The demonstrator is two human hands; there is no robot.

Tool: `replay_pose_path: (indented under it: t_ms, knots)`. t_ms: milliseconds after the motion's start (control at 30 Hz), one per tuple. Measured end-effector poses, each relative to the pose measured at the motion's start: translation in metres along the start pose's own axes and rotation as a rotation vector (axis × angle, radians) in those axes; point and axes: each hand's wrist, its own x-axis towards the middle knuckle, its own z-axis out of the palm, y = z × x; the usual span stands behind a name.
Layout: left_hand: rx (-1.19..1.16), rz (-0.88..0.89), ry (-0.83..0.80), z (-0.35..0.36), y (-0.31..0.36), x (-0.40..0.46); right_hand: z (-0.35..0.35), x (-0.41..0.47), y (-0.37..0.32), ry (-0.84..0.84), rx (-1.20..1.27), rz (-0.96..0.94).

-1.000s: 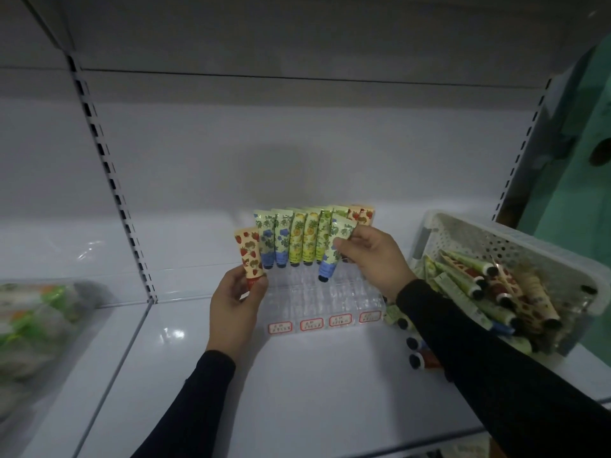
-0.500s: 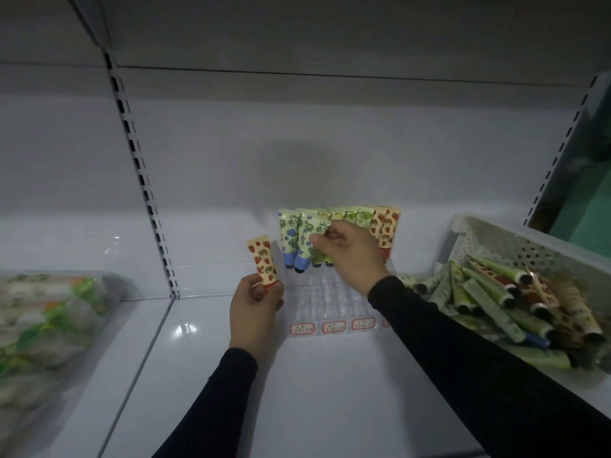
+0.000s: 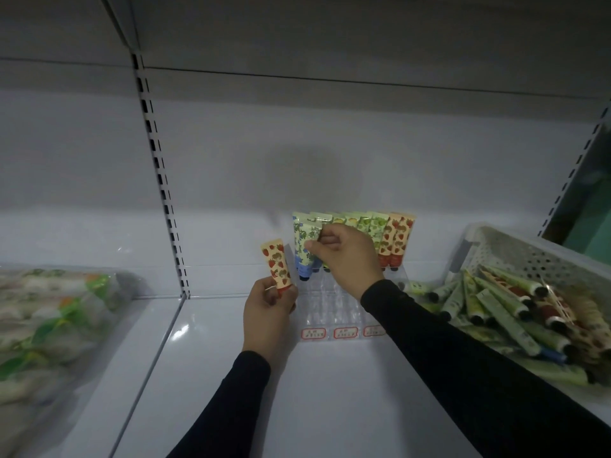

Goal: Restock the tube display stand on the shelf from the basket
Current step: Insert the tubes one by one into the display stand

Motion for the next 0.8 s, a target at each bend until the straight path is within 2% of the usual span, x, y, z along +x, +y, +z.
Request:
replay_pose_path:
  t_ms: [533, 800]
  knots:
    - [0.02, 0.014, 0.003, -0.0011, -0.0025, 0.0044, 0.0081, -0.0055, -0.0031, 0.012, -0.042, -0.001]
    - [0.048, 0.025, 0.001, -0.0003, -0.001, 0.0044, 0.0089, -0.0002, -0.005, 0.076, -0.179, -0.095]
